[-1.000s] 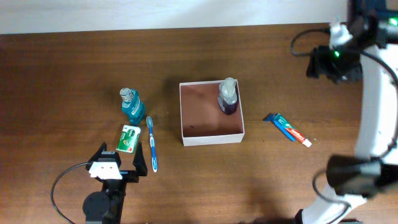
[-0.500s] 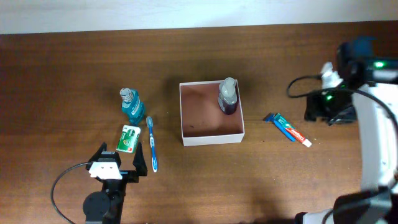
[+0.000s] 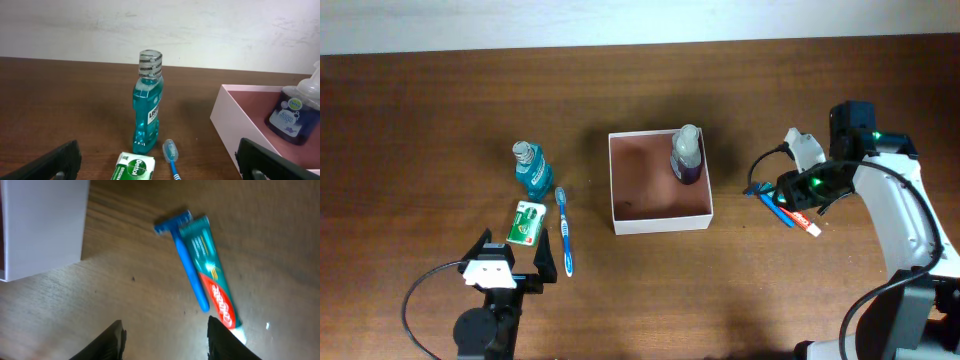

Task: Pack container
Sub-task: 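Lower the right gripper onto the blue razor and grasp it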

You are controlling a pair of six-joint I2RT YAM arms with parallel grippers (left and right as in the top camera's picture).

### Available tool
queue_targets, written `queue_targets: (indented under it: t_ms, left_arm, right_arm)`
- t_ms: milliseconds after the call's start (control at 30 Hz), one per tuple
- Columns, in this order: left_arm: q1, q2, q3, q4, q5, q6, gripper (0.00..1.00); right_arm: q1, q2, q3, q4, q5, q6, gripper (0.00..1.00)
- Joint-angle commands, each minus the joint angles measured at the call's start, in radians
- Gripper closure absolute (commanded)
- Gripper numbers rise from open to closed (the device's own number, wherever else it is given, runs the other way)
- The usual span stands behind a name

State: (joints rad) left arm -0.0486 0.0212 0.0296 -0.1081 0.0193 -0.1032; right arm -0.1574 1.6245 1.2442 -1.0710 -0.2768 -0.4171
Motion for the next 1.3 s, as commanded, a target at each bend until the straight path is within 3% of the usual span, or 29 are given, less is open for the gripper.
queue_targets:
  t_ms: [0, 233, 400, 900, 1267]
  left_arm:
    - [0.006, -0.01, -0.008, 0.004, 0.011, -0.009, 0.0]
    - [0.006, -0.01, -0.008, 0.004, 0.011, -0.009, 0.0]
    - [0.006, -0.01, -0.008, 0.004, 0.011, -0.009, 0.01]
    - [0.006, -0.01, -0.008, 0.004, 0.011, -0.009, 0.0]
    - [0.006, -0.01, -0.008, 0.004, 0.011, -0.009, 0.01]
  right_arm:
    - [0.017, 0.0, -0.02, 0.034, -0.063, -0.112, 0.56]
    - [0.054, 0.06, -0.045, 0.066, -0.048, -0.182, 0.58]
    - [0.066, 0.127, -0.045, 0.068, -0.013, -0.182, 0.67]
    - [0.066, 0.279, -0.045, 0.145, 0.005, -0.181, 0.67]
    - [0.067, 0.293, -0.031, 0.142, -0.051, -0.169, 0.66]
